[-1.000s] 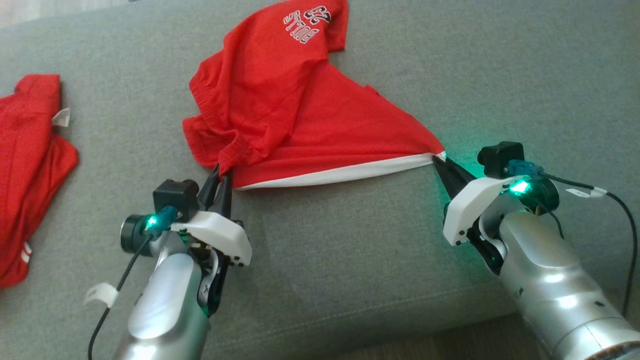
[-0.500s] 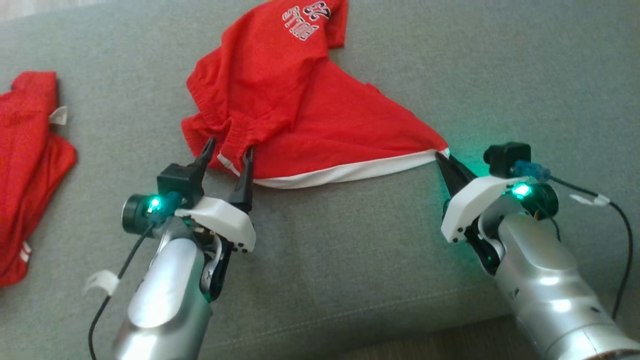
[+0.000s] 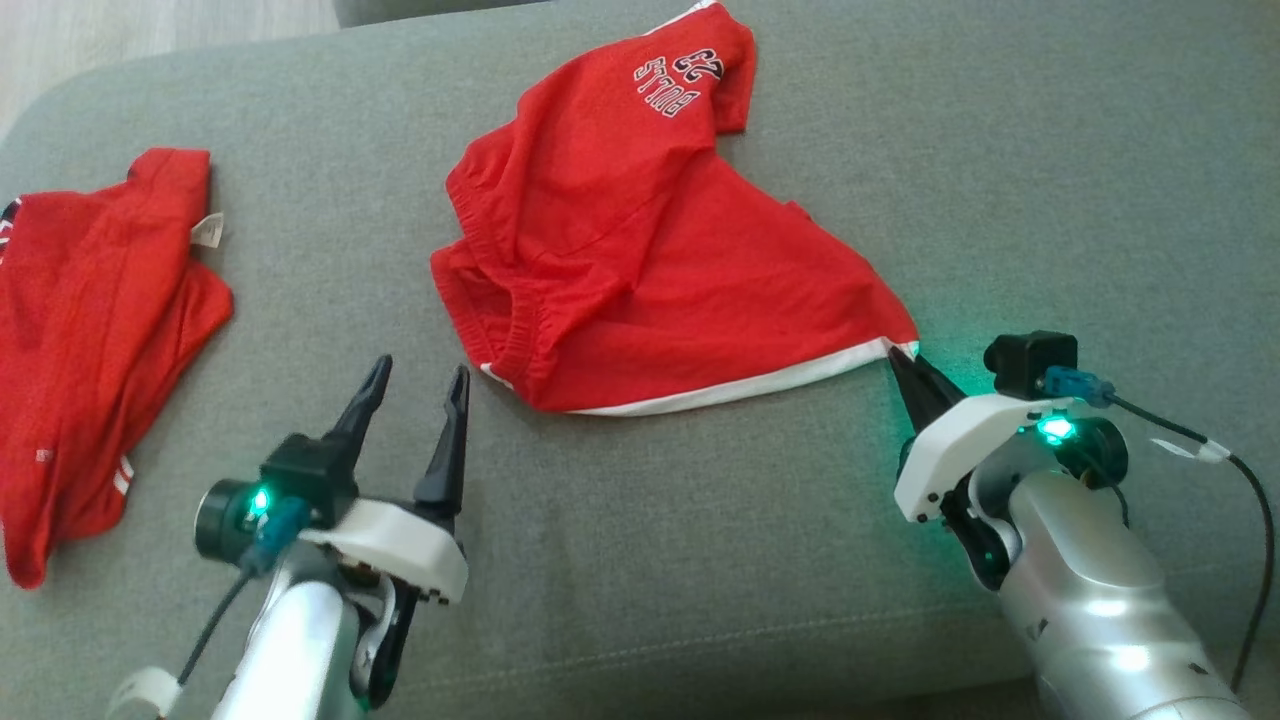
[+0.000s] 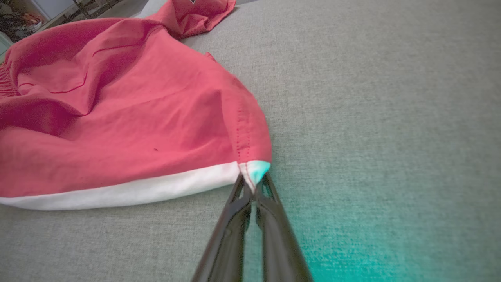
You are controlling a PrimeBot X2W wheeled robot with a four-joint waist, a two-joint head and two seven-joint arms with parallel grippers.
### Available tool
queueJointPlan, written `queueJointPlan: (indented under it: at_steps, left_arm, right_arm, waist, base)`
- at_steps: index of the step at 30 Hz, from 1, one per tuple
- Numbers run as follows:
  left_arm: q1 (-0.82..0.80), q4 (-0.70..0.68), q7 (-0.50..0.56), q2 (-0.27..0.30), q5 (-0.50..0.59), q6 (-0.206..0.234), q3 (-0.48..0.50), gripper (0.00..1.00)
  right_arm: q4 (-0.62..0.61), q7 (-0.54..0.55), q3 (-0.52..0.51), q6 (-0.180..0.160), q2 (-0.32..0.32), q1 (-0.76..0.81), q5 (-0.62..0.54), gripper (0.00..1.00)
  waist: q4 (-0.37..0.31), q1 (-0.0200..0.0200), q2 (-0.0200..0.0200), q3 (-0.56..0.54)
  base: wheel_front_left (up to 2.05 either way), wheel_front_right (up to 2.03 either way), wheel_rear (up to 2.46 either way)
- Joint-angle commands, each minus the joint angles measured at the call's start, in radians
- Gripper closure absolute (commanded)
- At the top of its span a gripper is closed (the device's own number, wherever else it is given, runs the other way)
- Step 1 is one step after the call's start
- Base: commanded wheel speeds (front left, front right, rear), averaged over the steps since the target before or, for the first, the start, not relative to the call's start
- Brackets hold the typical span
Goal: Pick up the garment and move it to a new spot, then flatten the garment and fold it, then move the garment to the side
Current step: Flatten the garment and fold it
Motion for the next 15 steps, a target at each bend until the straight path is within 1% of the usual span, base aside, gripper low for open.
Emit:
queueJointPlan:
  at_steps: [1,4,9,13,15]
  left_arm:
    - [-0.022,-0.026,-0.008,0.031,0.032,-0.007,0.018,0.0]
    - [-0.031,0.005,-0.008,0.045,0.066,-0.014,-0.009,0.0]
    - [-0.082,0.103,-0.008,0.069,0.123,-0.02,-0.055,0.0]
    - [-0.12,0.143,-0.008,0.072,0.143,-0.014,-0.068,0.0]
    - [-0.142,0.164,-0.008,0.075,0.153,-0.001,-0.069,0.0]
  right_arm:
    - [-0.045,0.01,0.012,-0.001,0.01,0.003,-0.014,1.0]
    - [-0.074,0.027,0.007,-0.001,0.013,0.008,-0.024,1.0]
    - [-0.128,0.053,0.001,-0.001,0.017,0.013,-0.037,1.0]
    - [-0.16,0.068,-0.002,-0.001,0.02,0.016,-0.044,1.0]
    - [-0.179,0.076,-0.006,-0.001,0.021,0.02,-0.047,1.0]
  waist:
    - [-0.001,0.0001,0.0,0.003]
    - [-0.007,0.0001,0.0,0.011]
    - [-0.03,0.0001,0.0,0.03]
    - [-0.044,0.0001,0.0,0.044]
    - [-0.051,0.0001,0.0,0.052]
  base:
    - [0.0,0.0,0.0]
    - [0.0,0.0,0.0]
    - [0.0,0.0,0.0]
    - [0.0,0.0,0.0]
    - [0.0,0.0,0.0]
